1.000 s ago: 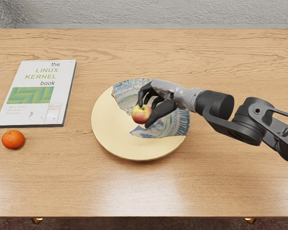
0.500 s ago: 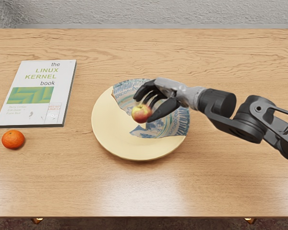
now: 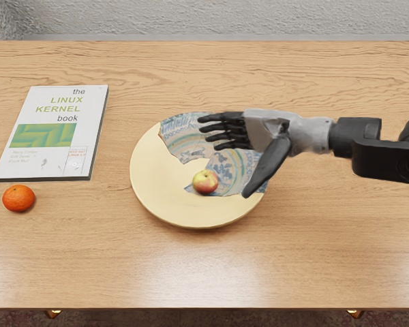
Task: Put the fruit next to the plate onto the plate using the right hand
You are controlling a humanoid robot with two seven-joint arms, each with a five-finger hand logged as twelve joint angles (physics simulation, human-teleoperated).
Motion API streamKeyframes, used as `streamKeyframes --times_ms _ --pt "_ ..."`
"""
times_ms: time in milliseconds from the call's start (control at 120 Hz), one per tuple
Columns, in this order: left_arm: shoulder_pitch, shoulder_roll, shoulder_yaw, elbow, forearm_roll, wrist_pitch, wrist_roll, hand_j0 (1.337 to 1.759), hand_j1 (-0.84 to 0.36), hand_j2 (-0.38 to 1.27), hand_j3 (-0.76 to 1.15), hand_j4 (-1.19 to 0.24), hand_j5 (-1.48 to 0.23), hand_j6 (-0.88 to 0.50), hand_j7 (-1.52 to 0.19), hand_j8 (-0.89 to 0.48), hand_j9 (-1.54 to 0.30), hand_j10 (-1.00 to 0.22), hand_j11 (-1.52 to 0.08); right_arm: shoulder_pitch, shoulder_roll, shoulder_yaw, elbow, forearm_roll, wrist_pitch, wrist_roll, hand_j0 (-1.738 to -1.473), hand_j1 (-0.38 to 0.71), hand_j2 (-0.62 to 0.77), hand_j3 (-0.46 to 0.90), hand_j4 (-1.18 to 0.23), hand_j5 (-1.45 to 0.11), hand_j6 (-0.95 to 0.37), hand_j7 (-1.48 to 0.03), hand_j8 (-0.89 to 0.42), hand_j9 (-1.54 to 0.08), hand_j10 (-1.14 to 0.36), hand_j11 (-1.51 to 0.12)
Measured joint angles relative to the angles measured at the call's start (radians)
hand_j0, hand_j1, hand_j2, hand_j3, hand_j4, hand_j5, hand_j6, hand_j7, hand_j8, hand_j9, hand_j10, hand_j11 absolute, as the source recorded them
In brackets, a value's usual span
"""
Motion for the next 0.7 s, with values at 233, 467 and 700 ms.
streamKeyframes --times_ms 233,467,700 --pt "0.0 0.0 0.0 0.0 0.0 0.0 0.0 1.658 0.06 0.05 0.0 -0.24 -0.32 -0.25 -0.32 -0.24 -0.32 -0.24 -0.32 -0.03 -0.176 0.007 -0.009 0.326 0.136 0.003 -1.658 -0.28 -0.01 0.0 -0.06 -0.08 -0.06 -0.08 -0.06 -0.08 -0.06 -0.08" --pt "0.0 0.0 0.0 0.0 0.0 0.0 0.0 1.658 0.06 0.05 0.0 -0.25 -0.32 -0.25 -0.32 -0.25 -0.32 -0.24 -0.32 -0.098 -0.346 0.001 -0.021 0.517 0.151 0.004 -1.658 -0.29 -0.01 0.0 -0.05 -0.06 -0.04 -0.06 -0.04 -0.06 -0.05 -0.06" --pt "0.004 0.0 0.0 -0.003 0.0 -0.001 0.0 1.658 0.06 0.05 0.0 -0.24 -0.32 -0.24 -0.32 -0.24 -0.32 -0.24 -0.32 -0.13 -0.418 0.0 -0.023 0.561 0.153 0.004 -1.658 -0.3 -0.01 0.0 -0.04 -0.05 -0.04 -0.05 -0.04 -0.05 -0.04 -0.05"
